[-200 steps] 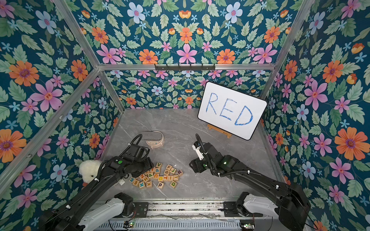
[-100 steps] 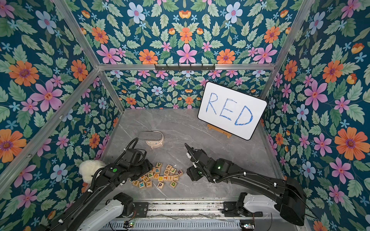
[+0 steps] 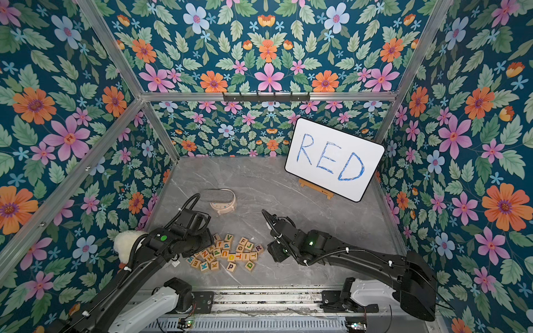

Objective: Assemble the uppercase word "red" with letter blocks
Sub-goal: Pick up the letter block from the center of the board.

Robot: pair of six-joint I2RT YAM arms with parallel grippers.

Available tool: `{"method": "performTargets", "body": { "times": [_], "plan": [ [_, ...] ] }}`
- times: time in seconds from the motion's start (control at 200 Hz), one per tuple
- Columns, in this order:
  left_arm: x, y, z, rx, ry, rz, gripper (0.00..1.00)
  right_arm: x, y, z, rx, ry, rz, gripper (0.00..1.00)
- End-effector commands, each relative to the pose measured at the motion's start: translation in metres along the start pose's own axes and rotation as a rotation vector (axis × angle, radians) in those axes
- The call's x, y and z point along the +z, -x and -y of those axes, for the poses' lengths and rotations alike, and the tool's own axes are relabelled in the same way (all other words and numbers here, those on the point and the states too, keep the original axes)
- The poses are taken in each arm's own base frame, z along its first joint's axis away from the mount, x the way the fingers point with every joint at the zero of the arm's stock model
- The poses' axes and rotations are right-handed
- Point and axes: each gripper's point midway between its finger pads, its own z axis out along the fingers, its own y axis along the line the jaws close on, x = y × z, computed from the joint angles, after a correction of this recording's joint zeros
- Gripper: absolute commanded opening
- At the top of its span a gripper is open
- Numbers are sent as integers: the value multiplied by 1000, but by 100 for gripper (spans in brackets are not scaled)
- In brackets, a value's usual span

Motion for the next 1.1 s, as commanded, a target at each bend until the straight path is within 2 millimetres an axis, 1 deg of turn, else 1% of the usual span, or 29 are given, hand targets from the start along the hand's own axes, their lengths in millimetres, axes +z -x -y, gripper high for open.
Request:
{"method": "performTargets", "body": {
  "times": [0.0, 0.21, 0.35, 0.45, 0.535, 0.685, 0.775, 0.9, 1.095],
  "plan": [
    [-4, 4, -9, 87, 74, -6, 64, -2, 1, 8, 36, -33, 30, 63],
    [2, 2, -1, 100, 61, -43, 64, -4, 0, 13, 40, -54, 48, 63],
    [9, 1, 6, 98, 19, -35, 63, -6, 1, 15, 32, -65, 46, 63],
    [13, 1, 3, 98, 34, -36, 59, -4, -1, 15, 31, -65, 43, 63],
    [15, -3, 1, 92, 43, -53, 57, -4, -1, 15, 27, -63, 37, 63],
    [16, -3, -3, 72, 42, -30, 51, 1, -1, 14, 18, -57, 45, 62],
    [17, -4, -2, 68, 30, -28, 52, 5, 0, 13, -6, -58, 42, 62],
    [18, -8, -8, 56, 58, -46, 53, 9, 2, 11, -34, -60, 33, 61],
    [23, -12, -11, 15, 71, -63, 55, 20, -1, 8, -41, -42, 16, 60]
  ]
}}
